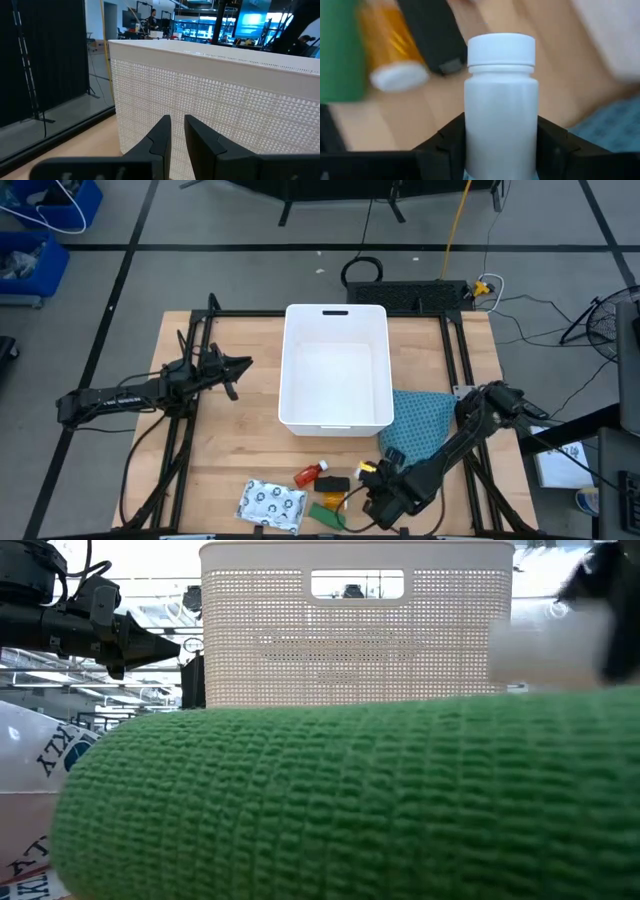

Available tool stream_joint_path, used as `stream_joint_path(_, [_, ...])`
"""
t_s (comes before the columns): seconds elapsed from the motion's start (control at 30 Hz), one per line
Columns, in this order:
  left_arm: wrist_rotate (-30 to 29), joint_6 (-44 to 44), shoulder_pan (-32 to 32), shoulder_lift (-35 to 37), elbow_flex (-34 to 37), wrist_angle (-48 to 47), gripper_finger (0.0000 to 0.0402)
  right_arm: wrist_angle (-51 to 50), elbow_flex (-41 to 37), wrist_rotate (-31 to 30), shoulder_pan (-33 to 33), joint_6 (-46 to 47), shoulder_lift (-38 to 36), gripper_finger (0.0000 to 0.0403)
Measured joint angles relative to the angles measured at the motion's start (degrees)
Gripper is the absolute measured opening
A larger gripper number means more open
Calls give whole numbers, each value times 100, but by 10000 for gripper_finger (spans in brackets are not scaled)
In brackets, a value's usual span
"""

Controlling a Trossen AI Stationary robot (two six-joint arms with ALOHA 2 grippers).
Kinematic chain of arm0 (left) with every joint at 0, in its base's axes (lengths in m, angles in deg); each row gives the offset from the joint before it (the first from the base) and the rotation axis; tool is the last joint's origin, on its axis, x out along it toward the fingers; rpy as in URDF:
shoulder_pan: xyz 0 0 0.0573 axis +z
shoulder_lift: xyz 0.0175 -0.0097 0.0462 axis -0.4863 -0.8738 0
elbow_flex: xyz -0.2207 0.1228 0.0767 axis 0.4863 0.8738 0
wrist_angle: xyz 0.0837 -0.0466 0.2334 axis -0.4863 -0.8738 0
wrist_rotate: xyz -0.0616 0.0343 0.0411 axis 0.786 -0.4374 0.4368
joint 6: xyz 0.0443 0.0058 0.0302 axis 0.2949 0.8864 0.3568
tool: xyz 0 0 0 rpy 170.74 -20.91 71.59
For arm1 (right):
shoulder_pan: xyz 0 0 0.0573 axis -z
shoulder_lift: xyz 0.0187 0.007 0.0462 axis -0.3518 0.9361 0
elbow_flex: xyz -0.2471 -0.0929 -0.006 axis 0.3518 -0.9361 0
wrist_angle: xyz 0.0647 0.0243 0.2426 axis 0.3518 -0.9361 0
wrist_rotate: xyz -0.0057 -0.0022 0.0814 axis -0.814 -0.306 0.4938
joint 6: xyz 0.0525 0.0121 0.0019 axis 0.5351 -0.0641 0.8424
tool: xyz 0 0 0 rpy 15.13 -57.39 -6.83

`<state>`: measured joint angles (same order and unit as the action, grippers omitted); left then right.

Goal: Pick & place medical supplies in basket/bin
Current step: Put the white bottle into the white bin

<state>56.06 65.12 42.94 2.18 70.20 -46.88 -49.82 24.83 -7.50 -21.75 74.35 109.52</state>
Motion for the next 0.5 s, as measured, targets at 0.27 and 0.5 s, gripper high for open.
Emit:
stream_joint_path(0.27, [-1, 11, 1, 0, 0, 1, 56, 1409, 0, -962, 245, -3233, -1675, 162])
stream_joint_path(0.5, [2, -4, 0, 0, 0, 2, 56, 2363, 9, -2297, 1152, -6448, -3461, 161])
